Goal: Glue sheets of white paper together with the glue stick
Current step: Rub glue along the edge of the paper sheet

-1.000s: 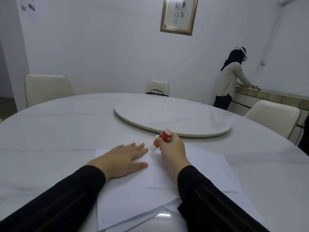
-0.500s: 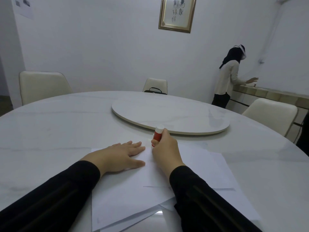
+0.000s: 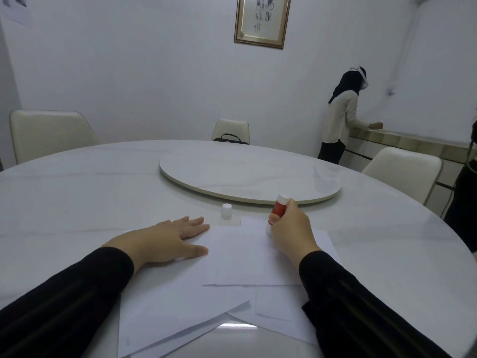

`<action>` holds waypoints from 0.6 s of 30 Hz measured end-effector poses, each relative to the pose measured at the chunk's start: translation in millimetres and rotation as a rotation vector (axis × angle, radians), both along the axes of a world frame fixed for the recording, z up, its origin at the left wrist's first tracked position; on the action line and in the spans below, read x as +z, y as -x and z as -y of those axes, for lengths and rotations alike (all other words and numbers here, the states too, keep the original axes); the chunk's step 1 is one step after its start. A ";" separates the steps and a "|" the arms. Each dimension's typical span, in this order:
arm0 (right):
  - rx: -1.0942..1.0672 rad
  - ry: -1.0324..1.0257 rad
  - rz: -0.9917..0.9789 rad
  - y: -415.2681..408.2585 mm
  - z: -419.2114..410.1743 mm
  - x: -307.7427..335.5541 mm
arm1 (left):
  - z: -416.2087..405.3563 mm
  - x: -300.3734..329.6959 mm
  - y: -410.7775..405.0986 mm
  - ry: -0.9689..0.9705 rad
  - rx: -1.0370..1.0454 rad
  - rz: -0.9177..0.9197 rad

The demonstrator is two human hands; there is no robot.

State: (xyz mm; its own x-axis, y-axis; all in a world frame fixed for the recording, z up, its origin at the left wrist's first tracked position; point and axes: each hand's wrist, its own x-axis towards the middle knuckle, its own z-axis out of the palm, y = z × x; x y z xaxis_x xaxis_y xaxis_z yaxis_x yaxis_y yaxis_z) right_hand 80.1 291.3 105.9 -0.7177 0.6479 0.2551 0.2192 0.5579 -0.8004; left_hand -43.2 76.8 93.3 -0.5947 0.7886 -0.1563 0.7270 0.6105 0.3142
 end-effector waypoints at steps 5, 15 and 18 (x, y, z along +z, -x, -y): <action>-0.054 -0.009 0.013 -11.3 -19.4 1.6 | -0.1 2.1 -1.6 0.004 0.007 0.004; -0.057 0.018 0.006 -22.7 -31.9 2.4 | -6.2 18.7 -8.0 0.042 0.113 0.020; -0.050 0.021 -0.001 -22.4 -33.3 0.8 | -19.2 34.0 -20.5 -0.012 0.127 -0.117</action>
